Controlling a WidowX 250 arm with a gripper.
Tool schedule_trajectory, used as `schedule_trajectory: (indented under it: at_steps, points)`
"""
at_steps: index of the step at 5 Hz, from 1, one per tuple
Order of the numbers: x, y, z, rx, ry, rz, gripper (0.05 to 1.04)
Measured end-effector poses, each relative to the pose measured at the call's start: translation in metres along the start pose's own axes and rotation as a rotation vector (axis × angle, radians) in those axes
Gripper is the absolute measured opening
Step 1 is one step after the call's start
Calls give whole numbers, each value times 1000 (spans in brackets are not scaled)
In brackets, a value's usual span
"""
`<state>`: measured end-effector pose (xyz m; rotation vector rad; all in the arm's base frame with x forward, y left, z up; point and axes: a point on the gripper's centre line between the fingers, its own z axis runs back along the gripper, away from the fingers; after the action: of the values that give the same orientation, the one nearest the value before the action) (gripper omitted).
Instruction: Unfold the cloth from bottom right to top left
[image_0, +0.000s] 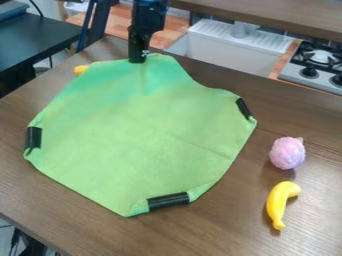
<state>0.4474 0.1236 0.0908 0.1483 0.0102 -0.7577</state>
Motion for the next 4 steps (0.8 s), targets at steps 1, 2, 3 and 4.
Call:
schedule_trajectory:
  at_steps: [1, 2, 3, 4]
  points:
    - [-6, 7, -9, -54, -11, 7, 194]
    - [-13, 10, -11, -51, 10, 1, 439]
    - [-14, 2, -23, -82, 19, -20, 748]
    - [-16, -8, -21, -88, 5, -43, 990]
